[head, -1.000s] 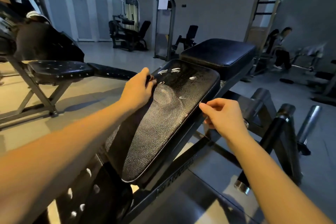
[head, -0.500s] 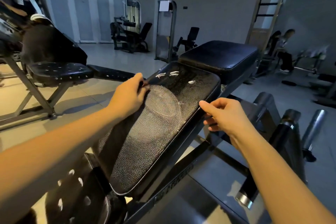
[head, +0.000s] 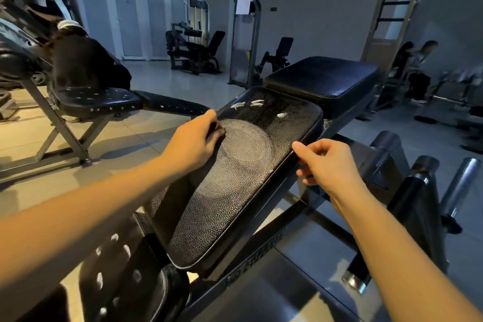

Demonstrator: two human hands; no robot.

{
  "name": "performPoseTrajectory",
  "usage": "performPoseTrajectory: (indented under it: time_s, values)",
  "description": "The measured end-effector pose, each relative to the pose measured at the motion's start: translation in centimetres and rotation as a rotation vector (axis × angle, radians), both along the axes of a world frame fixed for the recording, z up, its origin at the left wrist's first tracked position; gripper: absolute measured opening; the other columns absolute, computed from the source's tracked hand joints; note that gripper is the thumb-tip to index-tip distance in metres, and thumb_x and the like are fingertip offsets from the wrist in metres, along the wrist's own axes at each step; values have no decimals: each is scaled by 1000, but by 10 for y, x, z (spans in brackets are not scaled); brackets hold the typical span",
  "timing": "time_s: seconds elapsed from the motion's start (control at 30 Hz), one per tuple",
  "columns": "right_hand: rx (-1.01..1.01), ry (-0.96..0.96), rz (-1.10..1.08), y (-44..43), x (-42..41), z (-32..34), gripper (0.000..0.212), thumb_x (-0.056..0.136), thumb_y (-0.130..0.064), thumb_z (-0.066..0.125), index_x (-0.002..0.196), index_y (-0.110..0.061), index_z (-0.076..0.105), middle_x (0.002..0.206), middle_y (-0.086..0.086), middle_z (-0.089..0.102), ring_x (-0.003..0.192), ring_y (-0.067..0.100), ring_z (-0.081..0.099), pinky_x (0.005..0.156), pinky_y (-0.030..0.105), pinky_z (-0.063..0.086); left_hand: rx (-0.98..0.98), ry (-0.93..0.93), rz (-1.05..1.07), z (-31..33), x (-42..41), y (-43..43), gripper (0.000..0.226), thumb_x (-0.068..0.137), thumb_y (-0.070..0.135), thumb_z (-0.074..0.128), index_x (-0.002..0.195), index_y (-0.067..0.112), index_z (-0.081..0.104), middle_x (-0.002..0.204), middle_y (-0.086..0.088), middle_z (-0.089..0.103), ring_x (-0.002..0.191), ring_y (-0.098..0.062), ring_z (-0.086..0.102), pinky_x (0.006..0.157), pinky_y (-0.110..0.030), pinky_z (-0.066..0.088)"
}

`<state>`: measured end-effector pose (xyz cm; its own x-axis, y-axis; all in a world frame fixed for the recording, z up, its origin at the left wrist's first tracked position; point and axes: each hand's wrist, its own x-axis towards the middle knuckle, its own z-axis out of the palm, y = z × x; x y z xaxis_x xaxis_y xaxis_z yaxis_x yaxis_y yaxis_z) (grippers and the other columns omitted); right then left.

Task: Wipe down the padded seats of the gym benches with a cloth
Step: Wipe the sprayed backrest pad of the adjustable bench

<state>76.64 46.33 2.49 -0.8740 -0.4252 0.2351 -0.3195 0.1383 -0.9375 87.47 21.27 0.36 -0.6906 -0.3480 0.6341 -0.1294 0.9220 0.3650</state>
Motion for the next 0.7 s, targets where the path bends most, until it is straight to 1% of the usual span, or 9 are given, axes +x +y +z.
performPoseTrajectory:
  time_s: [0.1,0.17,0.27,0.3,0.37,0.43,0.5,0.6,0.7]
  values:
    - [0,-5,3,1,-1,-2,34,93,-35,73,103,-3,66,89,12,69,64,15,67,59,29,58,52,79,-22,16,-25,40,15,101,29,58,98,19,47,91,4,60,83,-21,57,64,-30,36]
    - [1,-4,-6,1,-3,-3,32,93,-36,73,101,-6,67,93,14,71,66,15,67,62,31,59,-11,76,-200,15,-15,77,13,100,27,60,97,17,52,91,9,58,85,-16,57,66,-26,37]
    - [-2,9,-10,0,-3,-4,31,93,-36,73,100,-6,67,92,14,71,65,16,68,61,31,60,-181,-10,-453,-12,28,89,19,100,31,56,99,13,60,93,2,61,84,-16,55,73,-29,44]
    - [-3,13,-10,0,-3,-4,31,93,-35,73,100,-5,67,92,14,71,65,16,67,60,31,60,-180,-18,-437,-18,39,76,21,100,33,56,98,13,60,92,2,62,84,-16,55,74,-30,46]
    - [-8,20,-10,-2,-2,-5,31,93,-35,72,100,-5,66,90,13,70,64,16,67,58,29,59,-135,1,-262,-25,45,36,21,100,35,57,96,15,57,89,5,61,82,-19,57,71,-37,47]
    - [-4,28,-20,-2,-1,-6,29,94,-34,71,100,-7,65,90,11,69,65,15,67,58,28,59,-50,-8,-52,-21,34,1,17,100,32,59,95,18,51,87,2,61,84,-27,59,66,-37,39]
    - [-11,22,-28,-3,2,-6,26,95,-34,70,102,-9,64,92,12,69,66,15,67,59,29,59,22,10,67,-10,14,-8,17,101,29,58,96,20,45,86,0,59,84,-30,59,66,-34,33]
    - [-19,10,-42,-4,6,-8,27,96,-34,69,103,-9,64,94,13,68,67,17,68,60,31,60,66,91,-9,1,-7,37,19,101,28,57,92,22,42,81,7,51,76,-17,51,65,-31,31]
    - [-34,13,-71,-5,9,-9,27,95,-37,69,101,-11,64,92,12,67,66,17,69,64,38,61,-64,60,-280,-7,15,89,15,100,26,59,93,15,53,86,2,58,79,-16,50,67,-32,37]
